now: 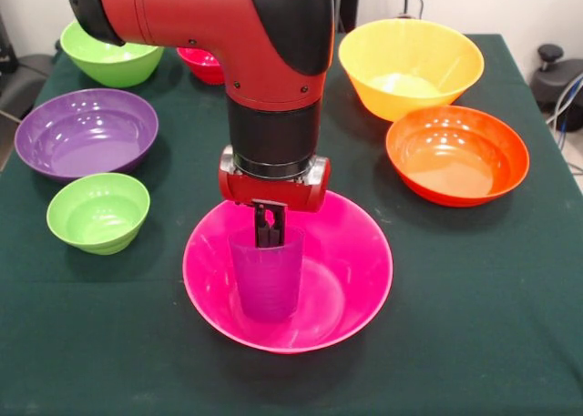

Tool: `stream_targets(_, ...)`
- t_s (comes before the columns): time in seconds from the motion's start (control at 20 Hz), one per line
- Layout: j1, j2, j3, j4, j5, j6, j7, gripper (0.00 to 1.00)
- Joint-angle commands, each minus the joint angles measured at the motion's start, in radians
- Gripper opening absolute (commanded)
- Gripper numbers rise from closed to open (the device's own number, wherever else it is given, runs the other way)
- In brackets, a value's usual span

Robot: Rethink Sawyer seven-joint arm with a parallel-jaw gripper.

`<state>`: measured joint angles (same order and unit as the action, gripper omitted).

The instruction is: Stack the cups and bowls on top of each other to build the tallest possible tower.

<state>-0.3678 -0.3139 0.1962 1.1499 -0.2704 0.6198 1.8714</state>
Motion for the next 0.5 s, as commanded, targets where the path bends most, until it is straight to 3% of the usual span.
stream_targets(0.05,0.016,0.003,0.089,0.074,-0.008,-0.033,-0.022,0.0)
stream_targets(0.25,0.029,-0.008,0.076,0.11,0.004,-0.07,0.042,0.0)
stream_targets(0.5,0.115,-0.044,-0.018,0.198,0.047,-0.106,0.257,0.0)
